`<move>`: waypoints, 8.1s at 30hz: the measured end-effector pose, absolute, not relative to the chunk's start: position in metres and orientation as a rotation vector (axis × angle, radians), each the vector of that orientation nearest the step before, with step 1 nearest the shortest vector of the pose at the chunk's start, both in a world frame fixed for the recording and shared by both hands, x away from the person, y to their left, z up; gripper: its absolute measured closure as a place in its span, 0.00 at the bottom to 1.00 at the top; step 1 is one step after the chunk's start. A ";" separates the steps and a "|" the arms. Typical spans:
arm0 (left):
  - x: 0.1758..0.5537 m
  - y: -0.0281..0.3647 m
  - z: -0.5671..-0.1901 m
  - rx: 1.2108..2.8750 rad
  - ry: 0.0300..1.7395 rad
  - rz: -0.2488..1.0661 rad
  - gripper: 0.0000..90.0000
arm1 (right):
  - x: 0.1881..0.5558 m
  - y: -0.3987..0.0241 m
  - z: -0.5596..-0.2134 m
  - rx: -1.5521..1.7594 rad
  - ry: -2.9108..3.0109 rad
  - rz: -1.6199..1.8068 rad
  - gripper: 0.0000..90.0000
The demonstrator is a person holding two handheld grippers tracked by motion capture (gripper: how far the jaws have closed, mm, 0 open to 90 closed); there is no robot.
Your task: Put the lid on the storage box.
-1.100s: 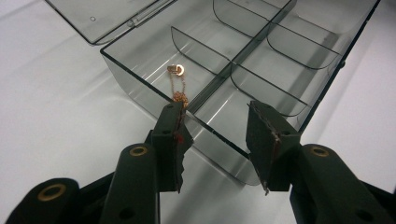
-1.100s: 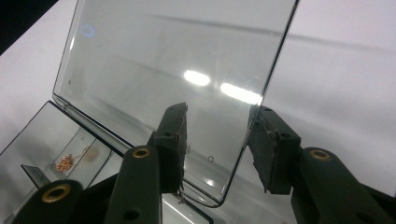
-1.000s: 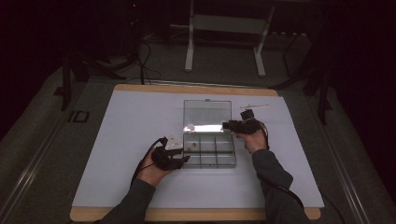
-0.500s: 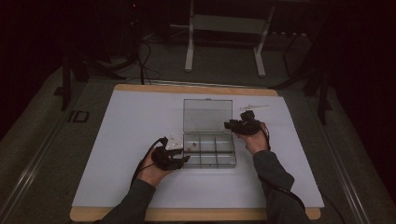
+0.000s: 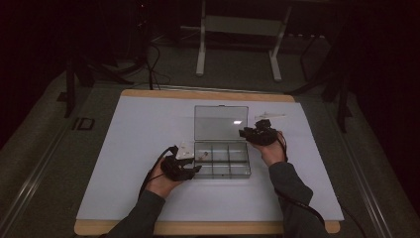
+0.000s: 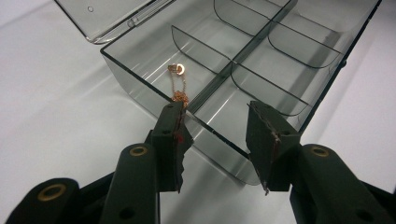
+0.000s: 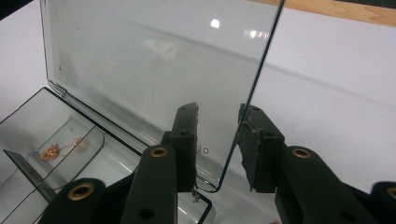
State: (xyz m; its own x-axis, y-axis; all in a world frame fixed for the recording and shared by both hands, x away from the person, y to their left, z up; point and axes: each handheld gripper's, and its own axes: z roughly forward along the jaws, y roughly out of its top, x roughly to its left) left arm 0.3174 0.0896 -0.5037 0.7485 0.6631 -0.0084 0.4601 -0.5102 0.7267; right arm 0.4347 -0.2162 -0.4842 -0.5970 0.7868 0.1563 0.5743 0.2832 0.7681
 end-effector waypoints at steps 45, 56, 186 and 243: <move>0.317 0.090 -0.504 2.197 0.840 0.347 0.65 | 0.409 -0.217 -0.478 1.158 2.263 1.203 0.78; 0.318 0.090 -0.504 2.197 0.841 0.346 0.65 | 0.400 -0.216 -0.474 1.119 2.253 1.163 0.78; 0.299 0.094 -0.471 1.866 0.949 0.351 1.00 | 0.311 -0.254 -0.517 1.189 2.332 1.163 0.78; 0.286 0.093 -0.500 1.977 0.974 0.307 1.00 | 0.310 -0.252 -0.519 1.174 2.348 1.140 0.77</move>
